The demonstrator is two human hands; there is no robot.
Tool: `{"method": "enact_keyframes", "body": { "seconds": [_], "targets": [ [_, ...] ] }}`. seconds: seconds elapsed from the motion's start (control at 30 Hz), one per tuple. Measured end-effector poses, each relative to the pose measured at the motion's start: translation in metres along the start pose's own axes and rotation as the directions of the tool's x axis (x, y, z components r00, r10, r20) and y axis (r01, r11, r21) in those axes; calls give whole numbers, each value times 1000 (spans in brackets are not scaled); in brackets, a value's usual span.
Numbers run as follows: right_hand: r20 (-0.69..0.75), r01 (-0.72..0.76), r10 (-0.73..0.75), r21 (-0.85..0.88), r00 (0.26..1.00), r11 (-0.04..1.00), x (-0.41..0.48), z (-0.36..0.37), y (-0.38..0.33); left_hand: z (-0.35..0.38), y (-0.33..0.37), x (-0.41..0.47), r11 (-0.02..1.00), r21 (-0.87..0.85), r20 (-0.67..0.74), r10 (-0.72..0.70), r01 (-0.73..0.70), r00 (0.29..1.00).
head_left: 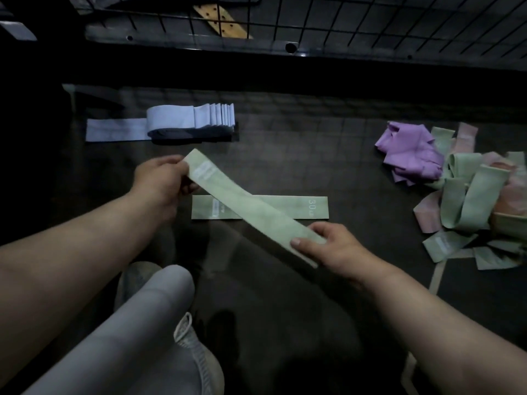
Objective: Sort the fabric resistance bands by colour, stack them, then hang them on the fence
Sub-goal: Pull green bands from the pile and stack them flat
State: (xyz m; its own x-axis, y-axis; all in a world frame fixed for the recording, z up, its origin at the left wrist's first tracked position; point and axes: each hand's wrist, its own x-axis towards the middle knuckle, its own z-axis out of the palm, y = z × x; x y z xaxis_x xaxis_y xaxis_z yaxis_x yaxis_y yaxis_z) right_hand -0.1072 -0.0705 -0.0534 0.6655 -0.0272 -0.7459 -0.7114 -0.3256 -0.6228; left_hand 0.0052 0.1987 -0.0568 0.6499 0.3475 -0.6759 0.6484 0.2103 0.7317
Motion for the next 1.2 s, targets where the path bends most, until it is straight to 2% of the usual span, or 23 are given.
{"method": "enact_keyframes", "body": {
  "seconds": [0.13, 0.23, 0.37, 0.57, 0.73, 0.87, 1.07, 1.2],
  "targets": [
    [-237, -37, 74, 158, 969, 987, 29, -24, 6, -8, -29, 0, 987, 51, -1, -156, 156, 988],
    [-294, -68, 143, 252, 945, 965, 49, -32, 3, -8, -37, -2, 982, 90, -55, -163, 167, 985],
    [-324, -90, 150, 194, 934, 977, 65, -30, 4, -9, -43, 1, 973, 146, -67, -168, 176, 983],
    [-430, -139, 160, 78, 888, 987, 77, -22, 15, -11, -55, 8, 921, 351, -51, -161, 169, 986],
    [-523, -145, -5, -245, 853, 959, 82, -23, 15, -16, -57, 13, 879, 472, -31, -55, 63, 998],
    [-559, -128, -21, -226, 829, 966, 80, -24, 13, -17, -56, 14, 876, 483, -20, 5, 5, 1000],
    [-563, -176, -2, -263, 826, 948, 81, -26, 16, -17, -60, 17, 808, 589, -40, 38, -7, 998],
    [-580, -185, 32, -206, 814, 961, 83, -25, 18, -19, -62, 22, 757, 654, -47, 61, -16, 997]
  ]
}}
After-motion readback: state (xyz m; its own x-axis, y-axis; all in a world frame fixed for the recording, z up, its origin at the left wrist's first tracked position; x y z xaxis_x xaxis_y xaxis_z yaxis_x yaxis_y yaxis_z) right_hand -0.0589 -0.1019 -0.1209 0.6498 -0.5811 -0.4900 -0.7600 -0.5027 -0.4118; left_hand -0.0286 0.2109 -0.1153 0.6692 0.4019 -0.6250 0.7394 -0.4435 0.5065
